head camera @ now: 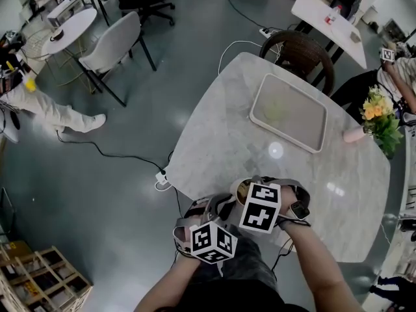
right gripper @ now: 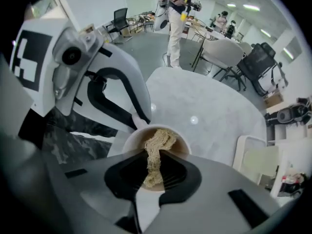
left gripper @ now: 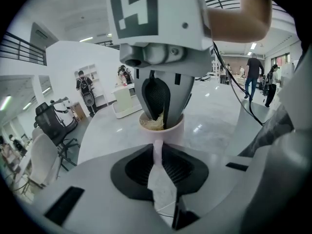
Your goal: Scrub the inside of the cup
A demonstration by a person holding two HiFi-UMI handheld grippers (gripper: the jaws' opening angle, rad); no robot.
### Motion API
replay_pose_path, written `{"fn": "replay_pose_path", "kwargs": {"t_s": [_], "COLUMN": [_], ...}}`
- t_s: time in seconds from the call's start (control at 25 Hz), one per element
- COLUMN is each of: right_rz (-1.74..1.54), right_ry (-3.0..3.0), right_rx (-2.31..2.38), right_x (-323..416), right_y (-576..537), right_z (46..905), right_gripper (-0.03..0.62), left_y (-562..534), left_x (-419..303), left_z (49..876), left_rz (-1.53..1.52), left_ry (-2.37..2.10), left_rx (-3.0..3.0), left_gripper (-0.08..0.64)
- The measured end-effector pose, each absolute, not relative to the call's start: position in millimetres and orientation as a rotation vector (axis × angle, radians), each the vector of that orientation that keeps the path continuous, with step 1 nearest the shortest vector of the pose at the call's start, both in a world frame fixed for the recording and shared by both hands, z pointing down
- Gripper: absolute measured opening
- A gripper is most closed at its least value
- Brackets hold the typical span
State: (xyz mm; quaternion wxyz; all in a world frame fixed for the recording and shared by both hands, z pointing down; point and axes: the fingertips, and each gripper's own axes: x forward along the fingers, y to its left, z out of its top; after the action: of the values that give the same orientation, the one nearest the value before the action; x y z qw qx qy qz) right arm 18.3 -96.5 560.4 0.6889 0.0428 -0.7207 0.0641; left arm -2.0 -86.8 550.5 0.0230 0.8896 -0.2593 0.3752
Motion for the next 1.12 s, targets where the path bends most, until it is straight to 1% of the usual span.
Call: {"fn": "replay_pose_path", "kwargs": {"t_s": [0.24,0.52,1.12], "right_rz": [0.366,0.415,0.251], "right_ry": [-1.789,-1.883,-1.946], "right_rx": [0.131,0.212,0.457], "right_x": [15,16,27], "right_y": [-90,-94,-106], "right_z": [543,511,468], "right_gripper": [0.061,0.061,0.063], "left_y": [-85,-88,-84], "left_x": [-2,-4,-14], "left_z": [552,549,543], "left_rz": [1.171,1.171,1.17], "left_ry": [-0.809,-0.818,-0.797], "left_rx": [2.754,2.749,2.805], "left_gripper": [0.061,0.063,0.072]}}
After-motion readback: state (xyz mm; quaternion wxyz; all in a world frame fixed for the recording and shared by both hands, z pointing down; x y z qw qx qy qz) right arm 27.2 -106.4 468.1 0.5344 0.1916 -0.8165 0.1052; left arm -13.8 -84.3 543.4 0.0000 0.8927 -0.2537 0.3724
